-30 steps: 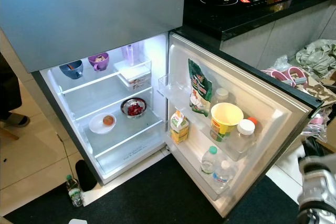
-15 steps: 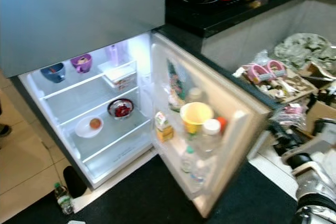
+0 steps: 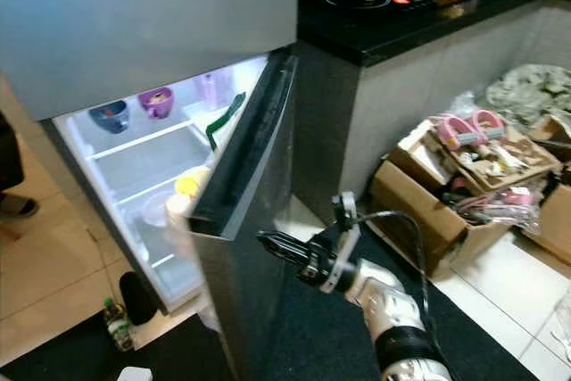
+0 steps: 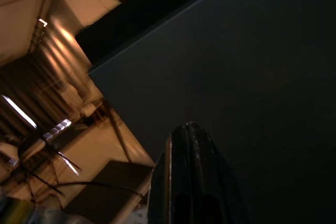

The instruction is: Restocking fridge

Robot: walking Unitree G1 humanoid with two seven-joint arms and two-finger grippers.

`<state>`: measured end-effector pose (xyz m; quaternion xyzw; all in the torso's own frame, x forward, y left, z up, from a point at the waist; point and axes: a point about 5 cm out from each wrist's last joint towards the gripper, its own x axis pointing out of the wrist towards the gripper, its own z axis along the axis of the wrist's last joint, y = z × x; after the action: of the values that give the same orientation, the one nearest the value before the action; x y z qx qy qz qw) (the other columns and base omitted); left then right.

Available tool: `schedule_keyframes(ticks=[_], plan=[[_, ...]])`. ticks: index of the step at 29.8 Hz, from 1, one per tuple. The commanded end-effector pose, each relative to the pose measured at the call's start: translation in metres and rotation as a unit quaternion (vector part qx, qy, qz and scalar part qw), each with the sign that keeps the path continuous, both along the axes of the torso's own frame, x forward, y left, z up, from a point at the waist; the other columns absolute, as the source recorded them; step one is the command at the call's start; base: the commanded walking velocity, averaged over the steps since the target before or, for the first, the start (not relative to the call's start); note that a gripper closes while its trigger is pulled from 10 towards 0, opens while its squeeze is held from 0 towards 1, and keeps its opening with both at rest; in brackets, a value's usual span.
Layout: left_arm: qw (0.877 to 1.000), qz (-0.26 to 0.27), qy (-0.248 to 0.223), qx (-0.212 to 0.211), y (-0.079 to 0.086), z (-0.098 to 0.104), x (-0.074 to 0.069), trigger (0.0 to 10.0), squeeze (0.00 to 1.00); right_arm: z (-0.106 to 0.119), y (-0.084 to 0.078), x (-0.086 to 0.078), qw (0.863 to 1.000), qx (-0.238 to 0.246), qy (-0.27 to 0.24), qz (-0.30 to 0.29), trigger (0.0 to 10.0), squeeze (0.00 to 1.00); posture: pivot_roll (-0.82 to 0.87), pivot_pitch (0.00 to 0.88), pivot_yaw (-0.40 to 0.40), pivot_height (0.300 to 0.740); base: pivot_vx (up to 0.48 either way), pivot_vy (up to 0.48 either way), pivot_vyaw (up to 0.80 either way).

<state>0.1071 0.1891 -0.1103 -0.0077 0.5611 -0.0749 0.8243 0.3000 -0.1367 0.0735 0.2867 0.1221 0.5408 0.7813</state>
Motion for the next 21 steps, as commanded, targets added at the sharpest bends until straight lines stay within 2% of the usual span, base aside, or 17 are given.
schedule_keyframes(ticks=[1, 3, 5, 6, 7, 8, 9, 11, 12, 13, 14, 16, 17, 19, 20, 21], plan=[[0.999, -0.002, 0.049, -0.005, -0.003, -0.007, -0.026, 10.0, 0.0, -0.013, -0.01, -0.003, 0.999, -0.028, 0.02, -0.031, 10.0, 0.0, -0.02, 0.018, -0.001, 0.74, 0.0, 0.0, 0.0], [0.999, -0.002, 0.05, -0.005, -0.003, -0.007, -0.026, 10.0, 0.0, -0.025, -0.021, -0.003, 0.994, -0.063, 0.042, -0.074, 10.0, 0.0, -0.02, 0.019, -0.004, 0.74, 0.0, 0.0, 0.0], [0.999, -0.002, 0.052, -0.005, -0.004, -0.007, -0.028, 10.0, 0.0, -0.047, -0.04, -0.01, 0.973, -0.139, 0.089, -0.159, 10.0, 0.0, -0.02, 0.019, -0.004, 0.74, 0.0, 0.0, 0.0], [0.999, -0.002, 0.052, -0.005, -0.004, -0.007, -0.028, 10.0, 0.0, -0.047, -0.04, -0.01, 0.973, -0.139, 0.089, -0.159, 10.0, 0.0, -0.02, 0.019, -0.004, 0.74, 0.0, 0.0, 0.0], [0.999, -0.004, 0.053, -0.006, -0.005, -0.008, -0.028, 10.0, 0.0, -0.067, -0.057, -0.021, 0.943, -0.197, 0.144, -0.225, 10.0, 0.0, -0.03, 0.015, -0.008, 0.74, 0.0, 0.0, 0.0], [0.999, -0.005, 0.053, -0.006, -0.006, -0.008, -0.028, 10.0, 0.0, -0.075, -0.065, -0.027, 0.927, -0.22, 0.172, -0.252, 10.0, 0.0, -0.03, 0.015, -0.008, 0.74, 0.0, 0.0, 0.0], [0.999, -0.005, 0.053, -0.006, -0.006, -0.008, -0.028, 10.0, 0.0, -0.075, -0.065, -0.027, 0.927, -0.22, 0.172, -0.252, 10.0, 0.0, -0.03, 0.015, -0.008, 0.74, 0.0, 0.0, 0.0], [0.999, -0.007, 0.053, -0.007, -0.007, -0.008, -0.027, 10.0, 0.0, -0.094, -0.079, -0.045, 0.892, -0.259, 0.221, -0.299, 10.0, 0.0, -0.03, 0.013, -0.008, 0.74, 0.0, 0.0, 0.0], [0.999, -0.007, 0.053, -0.007, -0.007, -0.008, -0.027, 10.0, 0.0, -0.094, -0.079, -0.045, 0.892, -0.259, 0.221, -0.299, 10.0, 0.0, -0.03, 0.013, -0.008, 0.74, 0.0, 0.0, 0.0], [0.999, -0.008, 0.051, -0.008, -0.008, -0.008, -0.026, 10.0, 0.0, -0.104, -0.086, -0.058, 0.872, -0.277, 0.247, -0.319, 10.0, 0.0, -0.03, 0.008, -0.009, 0.74, 0.0, 0.0, 0.0], [0.999, -0.008, 0.051, -0.008, -0.008, -0.008, -0.026, 10.0, 0.0, -0.104, -0.086, -0.058, 0.872, -0.277, 0.247, -0.319, 10.0, 0.0, -0.03, 0.008, -0.009, 0.74, 0.0, 0.0, 0.0], [0.999, -0.011, 0.05, -0.006, -0.007, -0.007, -0.025, 10.0, 0.0, -0.129, -0.1, -0.094, 0.816, -0.327, 0.31, -0.362, 10.0, 0.0, -0.03, 0.0, -0.006, 0.74, 0.0, 0.0, 0.0], [0.999, -0.013, 0.049, -0.004, -0.007, -0.007, -0.024, 10.0, 0.0, -0.136, -0.104, -0.106, 0.797, -0.341, 0.33, -0.373, 10.0, 0.0, -0.03, 0.0, -0.006, 0.74, 0.0, 0.0, 0.0], [0.999, -0.013, 0.049, -0.004, -0.007, -0.007, -0.024, 10.0, 0.0, -0.136, -0.104, -0.106, 0.797, -0.341, 0.33, -0.373, 10.0, 0.0, -0.03, 0.0, -0.006, 0.74, 0.0, 0.0, 0.0], [0.999, -0.014, 0.049, -0.003, -0.005, -0.007, -0.024, 10.0, 0.0, -0.143, -0.107, -0.12, 0.779, -0.359, 0.347, -0.379, 10.0, 0.0, -0.03, 0.0, -0.006, 0.74, 0.0, 0.0, 0.0], [0.999, -0.014, 0.049, -0.003, -0.005, -0.007, -0.024, 10.0, 0.0, -0.143, -0.107, -0.12, 0.779, -0.359, 0.347, -0.379, 10.0, 0.0, -0.03, 0.0, -0.006, 0.74, 0.0, 0.0, 0.0]])
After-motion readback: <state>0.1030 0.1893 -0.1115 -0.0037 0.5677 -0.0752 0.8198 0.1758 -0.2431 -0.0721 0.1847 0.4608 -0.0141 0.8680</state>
